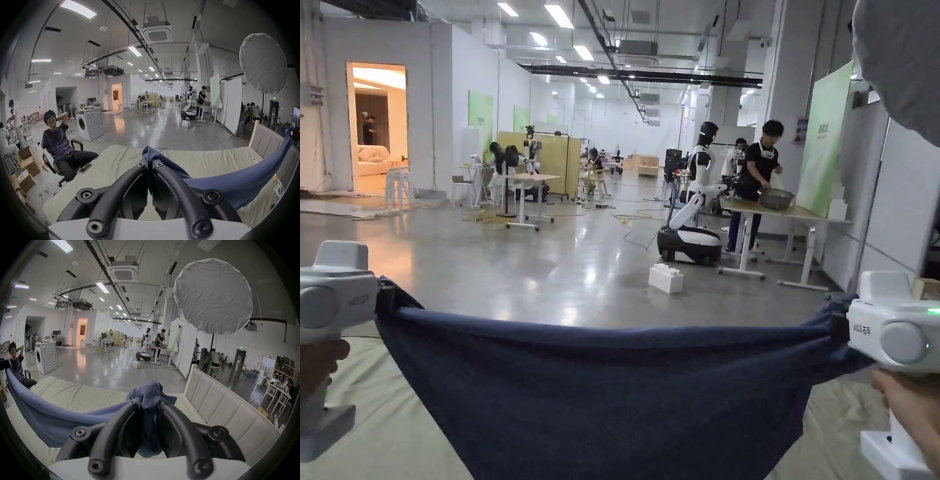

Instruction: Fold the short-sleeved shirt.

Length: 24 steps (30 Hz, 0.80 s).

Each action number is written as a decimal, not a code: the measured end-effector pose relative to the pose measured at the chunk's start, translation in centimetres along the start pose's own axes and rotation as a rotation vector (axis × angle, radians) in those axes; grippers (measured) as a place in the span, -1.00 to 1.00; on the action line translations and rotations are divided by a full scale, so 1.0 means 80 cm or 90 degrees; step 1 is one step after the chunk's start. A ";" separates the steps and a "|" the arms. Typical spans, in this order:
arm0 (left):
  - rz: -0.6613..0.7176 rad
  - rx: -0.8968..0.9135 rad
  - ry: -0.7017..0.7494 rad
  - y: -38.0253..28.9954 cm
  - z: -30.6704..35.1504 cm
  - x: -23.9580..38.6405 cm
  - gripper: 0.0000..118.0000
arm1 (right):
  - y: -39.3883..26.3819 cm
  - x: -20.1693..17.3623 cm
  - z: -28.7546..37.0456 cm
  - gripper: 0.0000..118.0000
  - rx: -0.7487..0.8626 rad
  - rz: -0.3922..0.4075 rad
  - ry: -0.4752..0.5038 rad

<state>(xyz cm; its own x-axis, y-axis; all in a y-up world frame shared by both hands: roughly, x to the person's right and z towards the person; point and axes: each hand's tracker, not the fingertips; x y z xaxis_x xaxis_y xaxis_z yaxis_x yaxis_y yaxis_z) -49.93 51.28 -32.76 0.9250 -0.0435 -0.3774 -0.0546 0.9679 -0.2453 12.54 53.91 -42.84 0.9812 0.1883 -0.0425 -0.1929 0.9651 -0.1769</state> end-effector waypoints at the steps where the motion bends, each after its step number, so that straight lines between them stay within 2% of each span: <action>1: 0.000 0.002 0.002 0.003 -0.009 -0.002 -0.93 | 0.003 0.003 -0.007 -0.72 0.000 -0.004 -0.002; 6: -0.005 0.014 -0.004 0.005 0.020 0.023 -0.93 | 0.000 0.002 -0.019 -0.72 0.005 -0.005 -0.009; 10: -0.015 -0.008 -0.010 -0.031 0.026 0.020 -0.93 | -0.041 -0.005 -0.017 -0.72 -0.016 -0.006 0.001; 13: -0.016 -0.037 -0.016 -0.083 0.037 0.017 -0.93 | -0.088 -0.012 -0.008 -0.72 -0.048 0.007 0.014; 15: -0.025 -0.060 -0.011 -0.129 0.052 0.012 -0.93 | -0.129 -0.015 0.003 -0.72 -0.084 -0.010 0.036; 16: -0.018 -0.069 -0.008 -0.149 0.058 0.009 -0.93 | -0.150 -0.015 0.011 -0.72 -0.096 -0.019 0.027; 18: -0.005 -0.099 -0.013 -0.194 0.075 0.000 -0.93 | -0.191 -0.020 0.030 -0.72 -0.109 0.002 0.033; 24: 0.045 -0.211 -0.023 -0.331 0.154 -0.020 -0.93 | -0.321 -0.021 0.096 -0.72 -0.186 0.016 0.027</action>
<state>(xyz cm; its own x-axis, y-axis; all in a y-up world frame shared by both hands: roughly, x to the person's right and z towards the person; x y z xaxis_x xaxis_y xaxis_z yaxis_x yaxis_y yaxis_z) -45.35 28.74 -14.65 0.9269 0.0352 -0.3737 -0.2329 0.8347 -0.4991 15.90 30.18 -30.67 0.9761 0.1978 -0.0899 -0.2170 0.8661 -0.4502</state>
